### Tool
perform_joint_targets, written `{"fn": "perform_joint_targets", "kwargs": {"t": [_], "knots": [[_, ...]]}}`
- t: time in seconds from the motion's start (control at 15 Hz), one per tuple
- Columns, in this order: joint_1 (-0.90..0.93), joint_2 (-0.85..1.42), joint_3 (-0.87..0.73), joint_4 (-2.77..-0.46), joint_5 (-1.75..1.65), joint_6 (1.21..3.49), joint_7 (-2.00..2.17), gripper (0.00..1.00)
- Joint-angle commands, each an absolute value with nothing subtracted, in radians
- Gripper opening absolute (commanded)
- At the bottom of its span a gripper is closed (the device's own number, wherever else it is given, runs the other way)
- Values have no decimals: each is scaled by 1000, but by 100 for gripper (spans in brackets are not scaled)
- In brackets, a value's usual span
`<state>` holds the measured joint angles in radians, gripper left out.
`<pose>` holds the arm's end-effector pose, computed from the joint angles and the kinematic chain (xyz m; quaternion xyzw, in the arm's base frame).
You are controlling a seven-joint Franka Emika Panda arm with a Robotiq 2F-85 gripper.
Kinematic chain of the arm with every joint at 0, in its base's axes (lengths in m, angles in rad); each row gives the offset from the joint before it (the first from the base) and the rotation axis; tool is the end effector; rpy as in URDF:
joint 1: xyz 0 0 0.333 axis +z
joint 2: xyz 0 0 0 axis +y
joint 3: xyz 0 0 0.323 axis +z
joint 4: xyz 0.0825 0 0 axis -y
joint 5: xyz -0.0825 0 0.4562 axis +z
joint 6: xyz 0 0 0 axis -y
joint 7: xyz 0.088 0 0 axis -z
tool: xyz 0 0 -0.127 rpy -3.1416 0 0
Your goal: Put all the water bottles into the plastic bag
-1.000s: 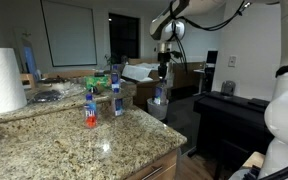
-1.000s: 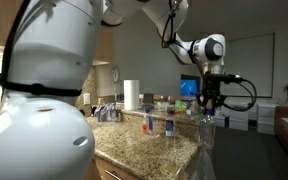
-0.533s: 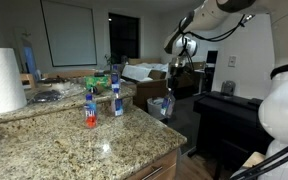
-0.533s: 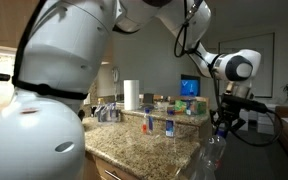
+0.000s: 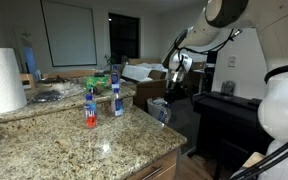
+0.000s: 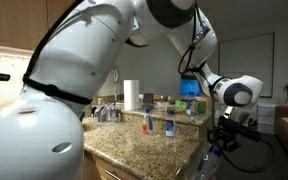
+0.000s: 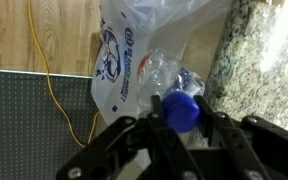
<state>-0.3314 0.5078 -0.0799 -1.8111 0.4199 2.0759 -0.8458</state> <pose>0.6335 -0.2446 0.1851 -0.9775 -0.0934 0.0062 0.1892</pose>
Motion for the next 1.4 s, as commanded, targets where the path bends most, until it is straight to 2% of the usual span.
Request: {"fn": "perform_joint_targets", "kwargs": {"t": [0.0, 1.07, 1.13, 1.2, 1.33], "knots": [[-348, 531, -40, -1832, 451, 2106, -854, 11], [-338, 615, -58, -1837, 354, 2106, -805, 11], [-335, 607, -58, -1840, 346, 2108, -807, 60], [-333, 602, -57, -1841, 340, 2110, -806, 62], [-328, 585, -56, -1842, 323, 2115, -804, 74]]}}
